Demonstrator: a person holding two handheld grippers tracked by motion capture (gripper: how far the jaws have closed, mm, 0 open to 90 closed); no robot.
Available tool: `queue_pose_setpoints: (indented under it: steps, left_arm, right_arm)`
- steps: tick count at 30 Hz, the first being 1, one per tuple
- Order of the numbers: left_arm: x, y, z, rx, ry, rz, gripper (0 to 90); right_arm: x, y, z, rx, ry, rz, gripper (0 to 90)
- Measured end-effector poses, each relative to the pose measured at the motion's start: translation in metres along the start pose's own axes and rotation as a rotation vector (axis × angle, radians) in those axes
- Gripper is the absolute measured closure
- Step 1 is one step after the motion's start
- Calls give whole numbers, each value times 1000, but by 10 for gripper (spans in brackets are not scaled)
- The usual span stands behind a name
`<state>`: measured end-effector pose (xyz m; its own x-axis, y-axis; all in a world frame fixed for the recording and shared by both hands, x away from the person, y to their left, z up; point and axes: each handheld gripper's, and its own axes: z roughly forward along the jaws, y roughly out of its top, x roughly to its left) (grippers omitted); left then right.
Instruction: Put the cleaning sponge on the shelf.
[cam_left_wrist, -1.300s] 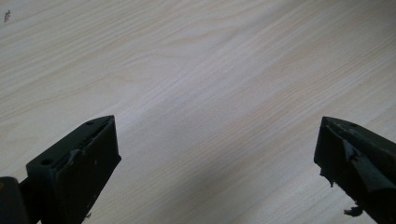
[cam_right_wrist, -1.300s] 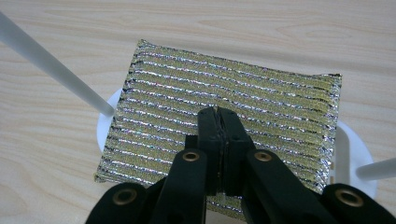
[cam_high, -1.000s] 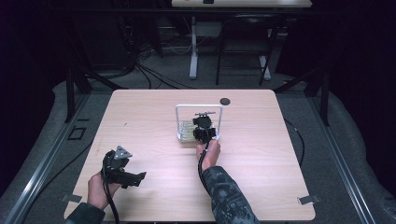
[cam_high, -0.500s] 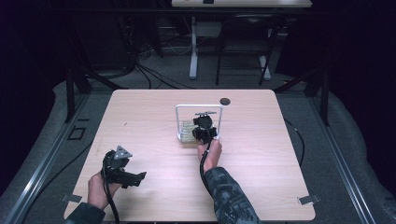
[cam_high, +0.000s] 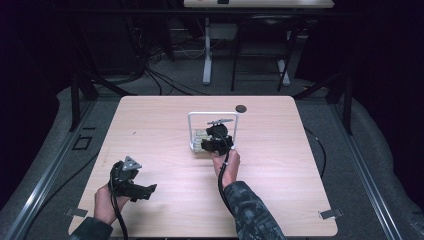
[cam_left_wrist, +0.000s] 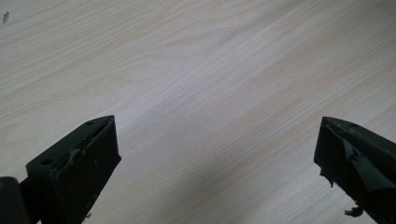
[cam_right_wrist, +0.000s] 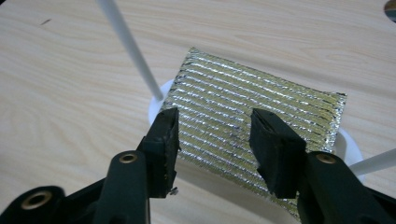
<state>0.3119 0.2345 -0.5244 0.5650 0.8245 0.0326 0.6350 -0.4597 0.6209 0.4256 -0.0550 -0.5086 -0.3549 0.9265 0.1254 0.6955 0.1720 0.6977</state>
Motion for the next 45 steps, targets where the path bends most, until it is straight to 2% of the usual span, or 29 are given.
queue_pose_setpoints:
  steps: [6, 16, 21, 27, 31, 37, 45]
  left_arm:
    - [0, 0, 0, -1, 4, 0, 0]
    - [0, 0, 0, -7, -1, -6, 0]
    - [-1, 0, 1, -5, -2, -3, 0]
    - [-1, 0, 1, -5, -3, -3, 0]
    - [-1, 0, 1, -2, -6, -2, 0]
    - [-1, 0, 1, 1, -6, 2, 0]
    - [-1, 0, 2, 0, -1, -2, 0]
  right_arm:
    - [0, -1, -13, 6, 50, -35, 426]
    - [-5, -6, -35, 16, 96, -79, 226]
    - [-9, -9, -50, 17, 114, -112, 157]
    - [-12, -15, -63, 28, 128, -152, 138]
    - [-17, -23, -77, 32, 131, -178, 124]
    - [-24, -28, -90, 39, 126, -180, 117]
    - [-45, -47, -108, 59, 109, -172, 96]
